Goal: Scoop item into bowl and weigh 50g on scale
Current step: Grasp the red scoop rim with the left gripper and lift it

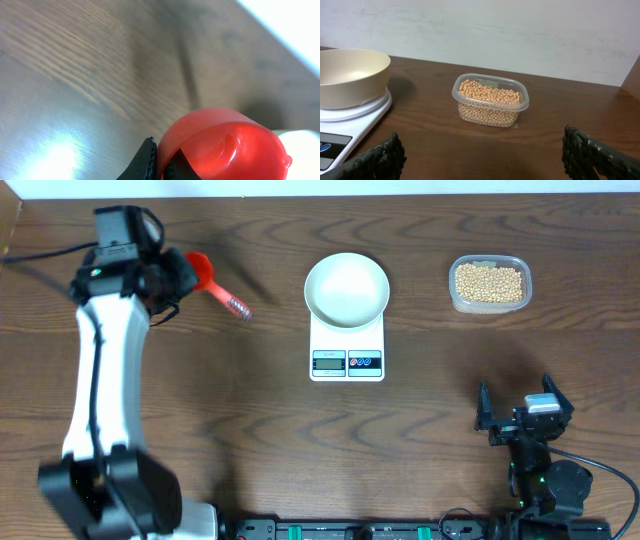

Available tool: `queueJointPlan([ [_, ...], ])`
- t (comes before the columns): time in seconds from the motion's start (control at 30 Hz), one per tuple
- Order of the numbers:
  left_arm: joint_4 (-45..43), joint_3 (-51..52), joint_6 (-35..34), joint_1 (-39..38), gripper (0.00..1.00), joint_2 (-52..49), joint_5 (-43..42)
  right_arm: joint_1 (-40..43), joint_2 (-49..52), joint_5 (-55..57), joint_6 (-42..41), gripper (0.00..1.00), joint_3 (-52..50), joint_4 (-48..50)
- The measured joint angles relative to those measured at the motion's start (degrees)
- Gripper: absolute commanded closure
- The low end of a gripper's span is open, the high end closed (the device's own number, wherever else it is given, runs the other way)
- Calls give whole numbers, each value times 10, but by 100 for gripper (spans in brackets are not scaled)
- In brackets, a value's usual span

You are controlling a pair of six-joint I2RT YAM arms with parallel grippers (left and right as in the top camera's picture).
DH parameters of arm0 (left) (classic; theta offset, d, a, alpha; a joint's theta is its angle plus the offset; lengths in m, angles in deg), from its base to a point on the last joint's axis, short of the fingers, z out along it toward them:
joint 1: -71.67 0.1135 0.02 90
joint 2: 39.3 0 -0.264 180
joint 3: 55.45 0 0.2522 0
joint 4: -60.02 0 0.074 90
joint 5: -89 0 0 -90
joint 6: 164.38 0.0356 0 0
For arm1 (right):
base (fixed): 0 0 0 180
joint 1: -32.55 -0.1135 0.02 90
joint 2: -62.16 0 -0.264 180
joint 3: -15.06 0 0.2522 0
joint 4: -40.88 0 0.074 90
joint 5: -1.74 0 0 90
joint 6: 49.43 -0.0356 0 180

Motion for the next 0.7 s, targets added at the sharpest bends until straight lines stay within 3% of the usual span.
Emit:
queueJointPlan([
  [0.13,35,-2,-95,-9,93,38,0,0,0,0,0,1,0,0],
  [0.3,67,-1,-165,-41,93,36,0,0,0,0,0,1,0,0],
  [0.7,80,4,-210,-115,93,36,-3,0,0,2,10,1,0,0],
])
